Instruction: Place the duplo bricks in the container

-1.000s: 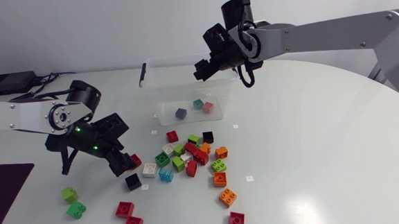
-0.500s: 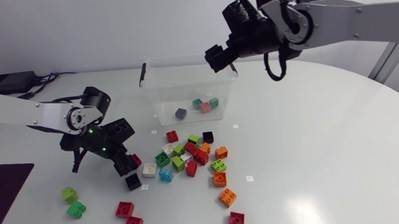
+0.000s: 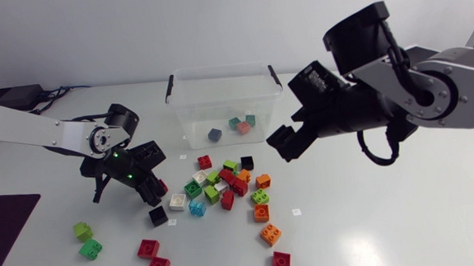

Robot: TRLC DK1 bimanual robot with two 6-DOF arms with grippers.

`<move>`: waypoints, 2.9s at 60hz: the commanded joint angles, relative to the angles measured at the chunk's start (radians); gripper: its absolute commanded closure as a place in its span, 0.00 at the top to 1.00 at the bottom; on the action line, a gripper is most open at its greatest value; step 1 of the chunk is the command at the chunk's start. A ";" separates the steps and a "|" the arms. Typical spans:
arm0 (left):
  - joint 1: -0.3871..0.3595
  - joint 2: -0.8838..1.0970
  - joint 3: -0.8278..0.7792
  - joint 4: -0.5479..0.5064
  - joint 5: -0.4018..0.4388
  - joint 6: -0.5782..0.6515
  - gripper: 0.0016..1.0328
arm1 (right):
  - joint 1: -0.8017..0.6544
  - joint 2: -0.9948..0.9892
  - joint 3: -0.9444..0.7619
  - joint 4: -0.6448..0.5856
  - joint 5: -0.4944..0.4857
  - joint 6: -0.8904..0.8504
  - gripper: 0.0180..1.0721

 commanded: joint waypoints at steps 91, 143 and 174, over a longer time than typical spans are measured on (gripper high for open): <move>-0.001 -0.410 0.148 0.041 0.137 -0.223 0.18 | 0.095 0.625 0.184 -0.035 0.143 0.252 0.59; -0.128 -0.109 0.418 0.217 0.110 -0.413 0.18 | 0.001 0.346 0.171 -0.077 0.146 0.204 0.31; -0.120 0.104 0.591 0.243 0.013 -0.487 0.82 | -0.002 0.321 0.334 -0.086 0.134 0.204 0.31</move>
